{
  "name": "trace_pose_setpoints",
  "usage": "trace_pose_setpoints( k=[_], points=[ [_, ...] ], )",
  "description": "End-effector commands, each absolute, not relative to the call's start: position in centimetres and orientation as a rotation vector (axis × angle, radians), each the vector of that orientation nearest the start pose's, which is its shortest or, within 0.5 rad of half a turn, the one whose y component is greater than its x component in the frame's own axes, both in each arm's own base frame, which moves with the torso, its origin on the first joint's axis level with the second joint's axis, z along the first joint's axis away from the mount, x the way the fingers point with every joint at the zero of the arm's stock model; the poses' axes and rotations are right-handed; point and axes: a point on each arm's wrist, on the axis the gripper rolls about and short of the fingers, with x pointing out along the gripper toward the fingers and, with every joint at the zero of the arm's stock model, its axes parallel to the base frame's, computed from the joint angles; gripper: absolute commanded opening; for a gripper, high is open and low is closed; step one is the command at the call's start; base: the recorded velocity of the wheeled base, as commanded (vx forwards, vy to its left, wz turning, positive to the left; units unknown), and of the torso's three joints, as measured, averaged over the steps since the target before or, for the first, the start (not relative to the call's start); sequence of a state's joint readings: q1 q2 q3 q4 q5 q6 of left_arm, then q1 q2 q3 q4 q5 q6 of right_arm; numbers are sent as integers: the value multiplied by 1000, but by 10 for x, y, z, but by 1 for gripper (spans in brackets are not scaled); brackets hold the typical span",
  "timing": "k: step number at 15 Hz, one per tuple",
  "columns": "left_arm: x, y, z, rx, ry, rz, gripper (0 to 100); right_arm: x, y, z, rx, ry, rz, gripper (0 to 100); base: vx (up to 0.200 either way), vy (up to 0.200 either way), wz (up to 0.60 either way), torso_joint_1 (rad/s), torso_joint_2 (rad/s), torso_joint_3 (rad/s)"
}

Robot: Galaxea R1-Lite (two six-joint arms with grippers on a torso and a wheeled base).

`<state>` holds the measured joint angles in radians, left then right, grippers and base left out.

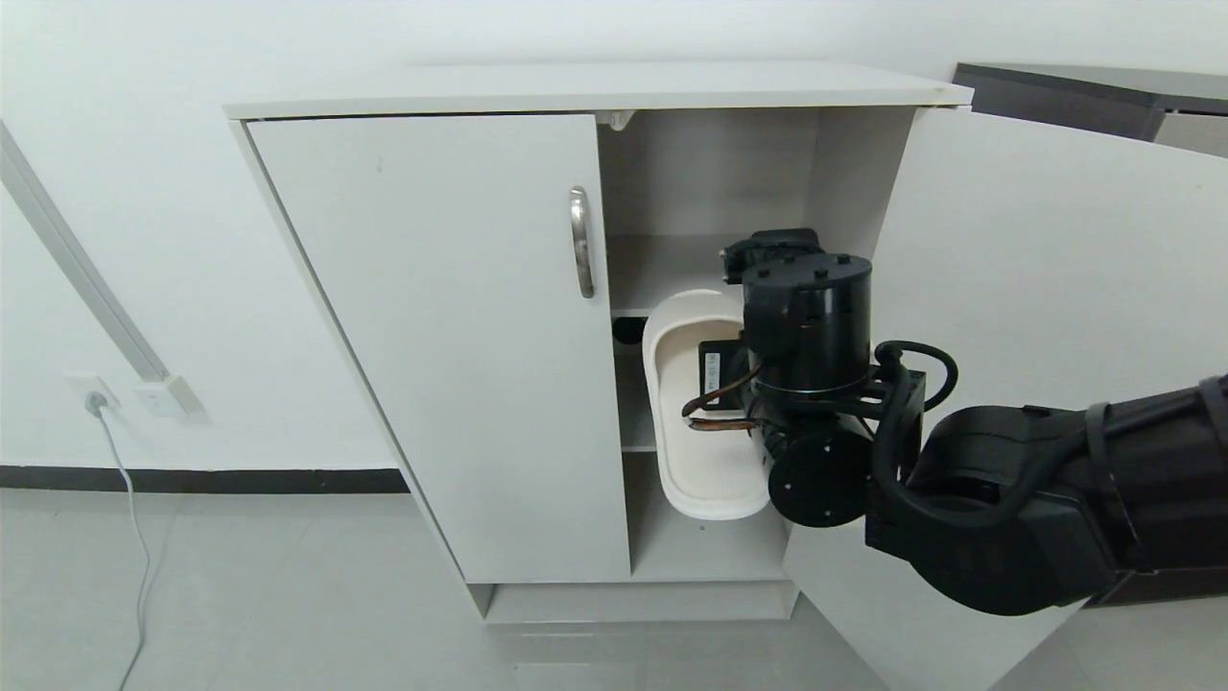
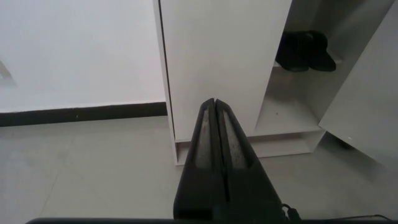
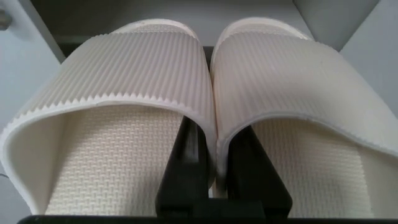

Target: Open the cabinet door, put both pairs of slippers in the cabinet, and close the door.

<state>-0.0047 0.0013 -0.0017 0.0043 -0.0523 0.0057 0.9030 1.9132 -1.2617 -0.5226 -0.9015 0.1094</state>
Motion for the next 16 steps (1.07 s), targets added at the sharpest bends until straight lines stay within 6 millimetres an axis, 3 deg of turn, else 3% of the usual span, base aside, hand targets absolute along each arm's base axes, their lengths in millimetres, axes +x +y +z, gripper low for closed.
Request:
trace_pose_setpoints(
  k=[1, 5, 16],
  points=[
    [-23, -1, 75, 6, 4, -57, 0, 253, 283, 223, 4, 84, -6, 0, 0, 0, 0, 0, 0, 0],
    [-23, -1, 75, 8, 4, -58, 0, 257, 279, 221, -1, 89, -17, 0, 0, 0, 0, 0, 0, 0],
    [-23, -1, 75, 6, 4, -58, 0, 259, 280, 219, -4, 93, -11, 0, 200, 0, 0, 1, 5, 0]
  ],
)
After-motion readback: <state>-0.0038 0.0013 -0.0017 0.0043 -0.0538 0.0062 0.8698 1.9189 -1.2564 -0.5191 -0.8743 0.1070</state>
